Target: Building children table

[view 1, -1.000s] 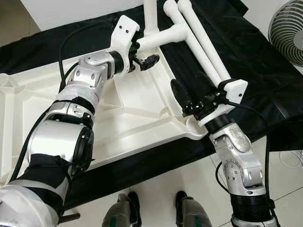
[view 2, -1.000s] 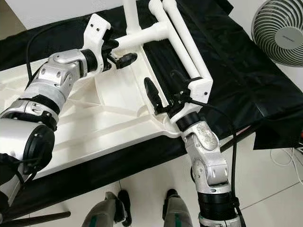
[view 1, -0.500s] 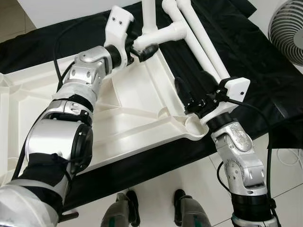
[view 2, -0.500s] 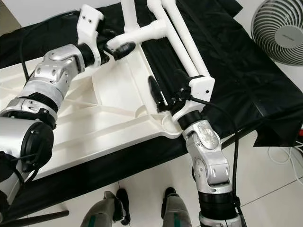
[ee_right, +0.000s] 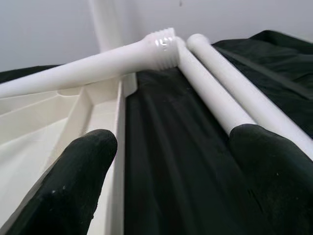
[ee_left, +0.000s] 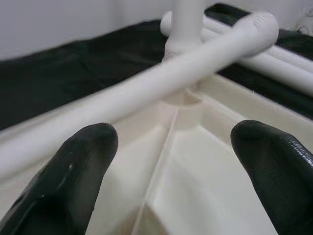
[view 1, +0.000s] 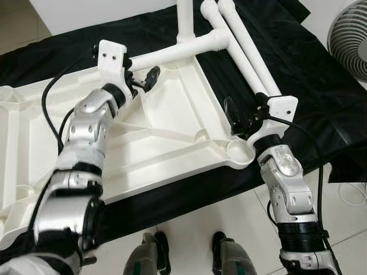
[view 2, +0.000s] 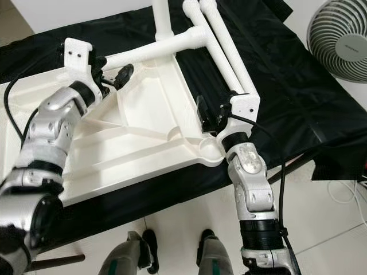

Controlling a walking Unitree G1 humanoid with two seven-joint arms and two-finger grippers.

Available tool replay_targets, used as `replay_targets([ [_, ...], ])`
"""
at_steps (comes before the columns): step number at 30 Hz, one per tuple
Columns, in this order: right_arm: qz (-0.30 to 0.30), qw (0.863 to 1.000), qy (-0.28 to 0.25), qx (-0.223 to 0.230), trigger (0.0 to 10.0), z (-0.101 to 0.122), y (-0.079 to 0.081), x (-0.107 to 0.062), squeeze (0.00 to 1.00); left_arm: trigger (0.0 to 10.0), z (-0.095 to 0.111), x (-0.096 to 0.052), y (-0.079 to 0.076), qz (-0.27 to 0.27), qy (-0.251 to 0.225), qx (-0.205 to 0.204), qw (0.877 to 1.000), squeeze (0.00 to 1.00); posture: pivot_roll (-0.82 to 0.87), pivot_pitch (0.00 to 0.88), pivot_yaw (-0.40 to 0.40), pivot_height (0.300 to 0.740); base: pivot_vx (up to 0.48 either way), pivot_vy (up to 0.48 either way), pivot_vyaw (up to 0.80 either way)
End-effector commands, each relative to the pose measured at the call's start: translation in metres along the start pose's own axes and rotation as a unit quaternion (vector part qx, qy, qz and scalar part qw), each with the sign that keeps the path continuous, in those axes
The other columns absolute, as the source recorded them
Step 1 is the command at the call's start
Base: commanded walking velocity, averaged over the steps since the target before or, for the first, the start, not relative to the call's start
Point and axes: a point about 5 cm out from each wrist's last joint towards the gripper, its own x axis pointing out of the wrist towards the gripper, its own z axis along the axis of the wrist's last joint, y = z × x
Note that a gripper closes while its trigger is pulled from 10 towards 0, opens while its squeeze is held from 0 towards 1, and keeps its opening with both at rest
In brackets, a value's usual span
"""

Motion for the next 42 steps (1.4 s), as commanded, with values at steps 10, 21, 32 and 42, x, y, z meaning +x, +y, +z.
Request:
replay_targets([
  [10, -0.003, 1.000, -0.019, -0.013, 10.0, 0.000, -0.007, 0.012, 0.00, 10.0, 0.000, -0.008, -0.027, -0.012, -0.017, 0.019, 1.000, 0.00, -0.11, 0.182, 0.096, 0.740, 0.000, 0.000, 0.00],
  [21, 0.018, 0.999, -0.038, -0.004, 10.0, -0.003, 0.004, -0.001, 0.00, 10.0, -0.005, -0.028, -0.038, 0.047, -0.065, -0.032, 0.996, 0.00, -0.10, 0.149, 0.094, 0.740, 0.000, 0.000, 0.00],
  [32, -0.001, 1.000, -0.027, -0.008, 10.0, 0.000, 0.011, -0.007, 0.00, 10.0, -0.017, -0.047, -0.038, 0.077, -0.035, -0.039, 0.996, 0.00, -0.08, 0.144, 0.074, 0.740, 0.000, 0.000, 0.00],
  [42, 0.014, 1.000, -0.019, -0.014, 10.0, -0.005, 0.014, -0.008, 0.00, 10.0, -0.018, -0.048, -0.034, 0.114, -0.028, -0.044, 0.992, 0.00, -0.08, 0.142, 0.078, 0.740, 0.000, 0.000, 0.00],
])
